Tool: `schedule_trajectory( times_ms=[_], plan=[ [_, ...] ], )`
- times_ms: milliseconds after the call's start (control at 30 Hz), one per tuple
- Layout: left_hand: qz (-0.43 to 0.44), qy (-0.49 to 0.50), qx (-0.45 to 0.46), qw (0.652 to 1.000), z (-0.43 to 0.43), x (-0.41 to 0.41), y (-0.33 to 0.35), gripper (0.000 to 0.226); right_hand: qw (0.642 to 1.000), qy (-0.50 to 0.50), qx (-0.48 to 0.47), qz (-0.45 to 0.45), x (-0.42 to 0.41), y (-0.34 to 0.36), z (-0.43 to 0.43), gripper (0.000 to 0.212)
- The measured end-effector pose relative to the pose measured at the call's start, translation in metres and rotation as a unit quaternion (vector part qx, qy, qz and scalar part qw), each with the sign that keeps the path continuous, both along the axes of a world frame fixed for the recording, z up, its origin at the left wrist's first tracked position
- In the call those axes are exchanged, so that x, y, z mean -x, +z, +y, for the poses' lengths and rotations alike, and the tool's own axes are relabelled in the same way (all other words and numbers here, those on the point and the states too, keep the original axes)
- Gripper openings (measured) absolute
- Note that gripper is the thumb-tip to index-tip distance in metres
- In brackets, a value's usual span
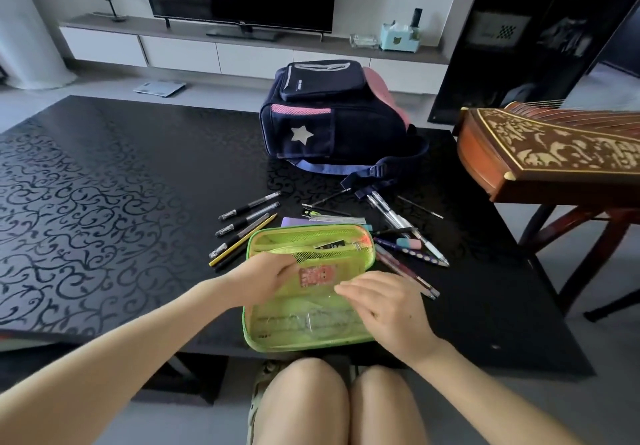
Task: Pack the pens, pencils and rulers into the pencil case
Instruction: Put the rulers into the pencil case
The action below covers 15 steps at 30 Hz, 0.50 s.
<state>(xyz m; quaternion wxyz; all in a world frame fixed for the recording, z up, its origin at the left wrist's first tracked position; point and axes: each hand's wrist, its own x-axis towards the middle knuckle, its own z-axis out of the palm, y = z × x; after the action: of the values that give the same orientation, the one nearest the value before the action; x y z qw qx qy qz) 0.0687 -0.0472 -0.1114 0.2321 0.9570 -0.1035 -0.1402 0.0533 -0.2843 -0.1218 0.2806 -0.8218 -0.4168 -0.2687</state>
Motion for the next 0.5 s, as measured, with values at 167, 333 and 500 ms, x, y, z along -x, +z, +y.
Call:
schedule_trajectory(
  times_ms=[167, 333, 500],
  plan=[
    [0.027, 0.033, 0.023, 0.999, -0.004, -0.008, 0.006, 0.039, 0.996, -0.017, 0.079, -0.029, -0.001, -0.030, 0.019, 0.010],
    [0.045, 0.025, 0.023, 0.998, -0.003, -0.008, 0.007, 0.040, 0.968, -0.074, 0.234, 0.051, -0.006, -0.043, 0.021, 0.019],
    [0.055, 0.000, 0.045, 0.997, -0.001, -0.003, 0.008, 0.036, 0.978, -0.029, 0.199, 0.056, -0.005, -0.024, -0.009, 0.025]
  ],
)
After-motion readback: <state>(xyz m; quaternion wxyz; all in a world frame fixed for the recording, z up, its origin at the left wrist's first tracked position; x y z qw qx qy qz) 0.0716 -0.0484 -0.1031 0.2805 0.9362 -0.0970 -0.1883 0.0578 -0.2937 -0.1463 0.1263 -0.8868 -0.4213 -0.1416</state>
